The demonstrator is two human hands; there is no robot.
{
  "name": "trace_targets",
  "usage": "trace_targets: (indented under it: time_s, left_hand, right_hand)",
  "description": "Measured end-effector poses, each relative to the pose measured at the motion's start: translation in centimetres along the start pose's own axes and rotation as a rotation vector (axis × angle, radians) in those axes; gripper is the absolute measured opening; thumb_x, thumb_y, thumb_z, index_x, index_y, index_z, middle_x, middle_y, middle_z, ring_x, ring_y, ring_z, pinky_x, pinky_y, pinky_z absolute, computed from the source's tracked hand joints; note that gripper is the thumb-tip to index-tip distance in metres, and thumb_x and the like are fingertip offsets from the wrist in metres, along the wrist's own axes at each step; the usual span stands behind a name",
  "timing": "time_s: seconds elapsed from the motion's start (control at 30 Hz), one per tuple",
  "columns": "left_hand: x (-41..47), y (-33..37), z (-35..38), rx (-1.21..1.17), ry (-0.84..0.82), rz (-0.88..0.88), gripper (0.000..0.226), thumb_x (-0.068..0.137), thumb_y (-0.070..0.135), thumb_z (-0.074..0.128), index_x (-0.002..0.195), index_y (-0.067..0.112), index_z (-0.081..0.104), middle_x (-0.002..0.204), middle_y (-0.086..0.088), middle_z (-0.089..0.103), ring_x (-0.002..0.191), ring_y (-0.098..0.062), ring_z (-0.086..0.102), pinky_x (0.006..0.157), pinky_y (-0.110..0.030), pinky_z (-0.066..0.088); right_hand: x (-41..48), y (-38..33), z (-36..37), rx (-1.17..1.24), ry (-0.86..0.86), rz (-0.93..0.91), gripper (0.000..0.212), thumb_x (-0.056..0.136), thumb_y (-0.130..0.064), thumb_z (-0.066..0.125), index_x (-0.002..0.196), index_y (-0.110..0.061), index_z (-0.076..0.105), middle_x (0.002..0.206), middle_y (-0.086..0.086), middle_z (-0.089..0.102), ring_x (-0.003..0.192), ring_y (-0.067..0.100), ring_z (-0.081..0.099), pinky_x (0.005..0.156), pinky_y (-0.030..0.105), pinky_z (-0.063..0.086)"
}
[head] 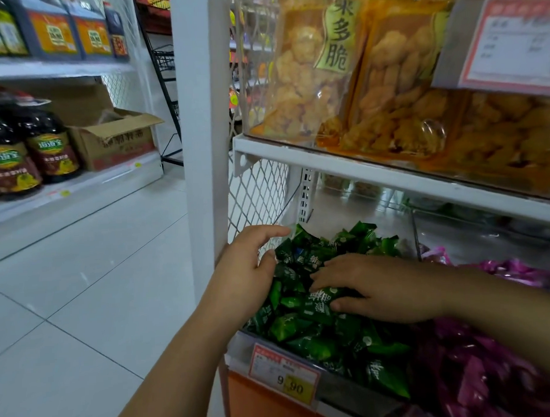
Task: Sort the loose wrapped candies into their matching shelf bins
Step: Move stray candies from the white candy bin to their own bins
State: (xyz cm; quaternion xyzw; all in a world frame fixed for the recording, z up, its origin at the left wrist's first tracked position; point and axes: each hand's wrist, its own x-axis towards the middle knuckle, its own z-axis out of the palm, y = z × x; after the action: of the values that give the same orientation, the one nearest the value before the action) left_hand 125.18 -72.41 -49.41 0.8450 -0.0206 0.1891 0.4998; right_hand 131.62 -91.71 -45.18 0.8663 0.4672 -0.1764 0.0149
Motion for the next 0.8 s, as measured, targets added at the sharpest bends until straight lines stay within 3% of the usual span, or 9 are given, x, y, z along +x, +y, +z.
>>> trace_targets:
  time_s: [0.1, 0.17, 0.3, 0.43, 0.53, 0.63, 0.73, 0.8]
  left_hand:
    - [0.0, 0.0, -0.1, 0.001, -0.010, -0.004, 0.044, 0.096, 0.008, 0.046, 0.101, 0.051, 0.050, 0.108, 0.032, 0.047, 0.081, 0.007, 0.052, 0.074, 0.001, 0.036]
    - [0.0, 0.0, -0.1, 0.008, -0.012, -0.004, 0.044, 0.096, 0.008, 0.046, 0.101, 0.052, 0.050, 0.108, 0.032, 0.047, 0.085, 0.002, 0.051, 0.073, 0.001, 0.036]
    - [0.2, -0.3, -0.1, 0.005, -0.022, 0.000, 0.040, 0.096, 0.008, 0.047, 0.110, 0.045, 0.055, 0.113, 0.027, 0.049, 0.097, 0.018, 0.047, 0.079, 0.007, 0.032]
    - [0.3, -0.5, -0.1, 0.013, -0.019, 0.007, 0.041, 0.096, 0.008, 0.047, 0.109, 0.046, 0.055, 0.116, 0.026, 0.051, 0.102, 0.027, 0.040, 0.079, 0.008, 0.030]
    - [0.2, -0.3, -0.1, 0.030, -0.011, 0.010, 0.045, 0.095, 0.008, 0.048, 0.101, 0.052, 0.052, 0.111, 0.033, 0.049, 0.102, 0.029, 0.039, 0.079, 0.009, 0.029]
    - [0.2, 0.0, -0.2, 0.043, -0.009, 0.016, 0.047, 0.095, 0.008, 0.048, 0.097, 0.055, 0.051, 0.110, 0.035, 0.049, 0.102, 0.025, 0.043, 0.080, 0.006, 0.031]
    - [0.2, 0.0, -0.2, 0.047, -0.024, 0.013, 0.045, 0.095, 0.010, 0.048, 0.100, 0.054, 0.052, 0.116, 0.031, 0.051, 0.084, 0.012, 0.053, 0.075, 0.001, 0.036]
    - [0.2, 0.0, -0.2, 0.049, -0.034, 0.005, 0.044, 0.096, 0.010, 0.048, 0.101, 0.054, 0.052, 0.117, 0.030, 0.052, 0.068, 0.012, 0.050, 0.068, -0.002, 0.037]
  right_hand:
    - [0.0, 0.4, -0.2, -0.037, -0.060, -0.023, 0.045, 0.098, -0.041, 0.043, 0.142, -0.037, 0.036, 0.152, -0.016, 0.028, 0.140, 0.001, 0.017, 0.112, 0.020, 0.015]
    - [0.2, 0.6, -0.4, -0.010, -0.065, -0.024, 0.049, 0.096, -0.042, 0.046, 0.144, -0.040, 0.032, 0.154, -0.018, 0.023, 0.139, -0.003, 0.015, 0.110, 0.016, 0.013]
    - [0.7, 0.8, -2.3, 0.215, 0.067, 0.007, 0.059, 0.085, -0.048, 0.060, 0.138, -0.050, 0.034, 0.143, -0.029, 0.031, 0.128, -0.014, 0.027, 0.104, 0.006, 0.020]
    - [3.6, 2.3, -3.7, 0.301, 0.243, 0.064, 0.035, 0.090, -0.033, 0.061, 0.125, -0.032, 0.060, 0.129, -0.015, 0.058, 0.109, -0.008, 0.051, 0.090, 0.002, 0.035]
    - [6.9, 3.2, -3.5, 0.188, 0.178, 0.104, 0.029, 0.095, -0.021, 0.055, 0.123, -0.020, 0.063, 0.122, -0.004, 0.064, 0.092, -0.002, 0.053, 0.078, 0.006, 0.040]
    - [9.3, 3.8, -2.7, 0.138, 0.051, 0.124, 0.031, 0.098, -0.015, 0.048, 0.127, -0.013, 0.059, 0.126, 0.004, 0.061, 0.089, 0.003, 0.049, 0.081, 0.017, 0.035]
    - [10.3, 4.7, -2.3, 0.110, 0.013, 0.170, 0.036, 0.098, -0.008, 0.043, 0.133, -0.008, 0.052, 0.114, -0.001, 0.056, 0.074, 0.002, 0.047, 0.070, 0.017, 0.038]
    - [10.5, 5.5, -2.2, 0.093, 0.023, 0.209, 0.035, 0.097, -0.006, 0.041, 0.131, -0.003, 0.050, 0.124, 0.004, 0.055, 0.092, 0.016, 0.056, 0.083, 0.029, 0.046]
